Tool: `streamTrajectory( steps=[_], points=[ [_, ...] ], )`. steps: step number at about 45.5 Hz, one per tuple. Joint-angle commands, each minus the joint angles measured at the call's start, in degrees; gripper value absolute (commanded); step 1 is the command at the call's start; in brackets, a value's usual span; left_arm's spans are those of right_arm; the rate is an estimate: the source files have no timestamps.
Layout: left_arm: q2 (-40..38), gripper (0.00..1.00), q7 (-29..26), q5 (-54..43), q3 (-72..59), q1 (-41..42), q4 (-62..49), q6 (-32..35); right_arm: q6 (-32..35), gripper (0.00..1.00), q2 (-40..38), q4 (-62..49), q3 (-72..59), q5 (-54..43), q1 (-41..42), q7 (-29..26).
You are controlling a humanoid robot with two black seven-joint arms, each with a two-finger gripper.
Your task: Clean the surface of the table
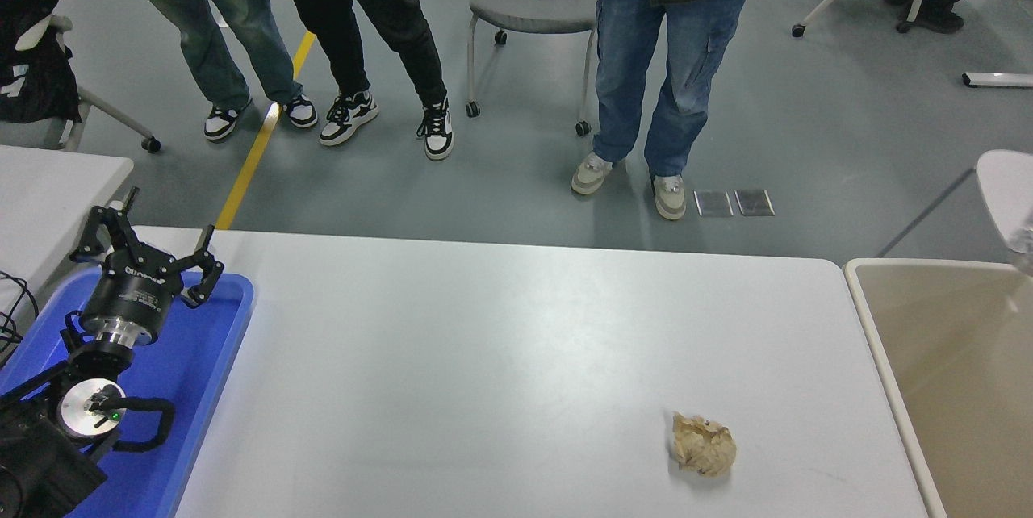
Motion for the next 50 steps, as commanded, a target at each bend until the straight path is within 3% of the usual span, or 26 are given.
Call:
streamTrajectory(
  steps=[1, 13, 20, 28, 34, 50],
  points=[
    [0.0, 1.00, -0.1, -0.1, 0.0, 0.0, 0.0, 0.0, -0.5, 0.00, -0.8, -4.5, 0.0, 12.2, -9.1, 0.8],
    [0.0, 1.00, -0.1, 0.0, 0.0, 0.0, 0.0, 0.0, -8.4, 0.00, 7.4, -7.2, 0.1, 24.2, -18.4, 0.7],
    [0.0, 1.00, -0.1, 0.0, 0.0, 0.0, 0.0, 0.0, -11.8, 0.00, 16.2, -11.9, 1.0, 26.4, -23.2, 0.7],
    [0.0, 1.00, -0.1, 0.0, 0.0, 0.0, 0.0, 0.0, -10.4, 0.00, 29.4, -30.8, 8.4, 26.3, -33.1, 0.1],
    [0.0, 1.00, -0.1, -0.1, 0.0, 0.0, 0.0, 0.0, -5.7, 0.00, 37.1, -41.9, 11.1, 25.6, -36.2, 0.1],
    [0.0, 1.00, -0.1, 0.0, 0.0, 0.0, 0.0, 0.0, -9.4, 0.00, 47.3, -48.1, 11.0, 25.4, -36.4, -1.7]
  ],
)
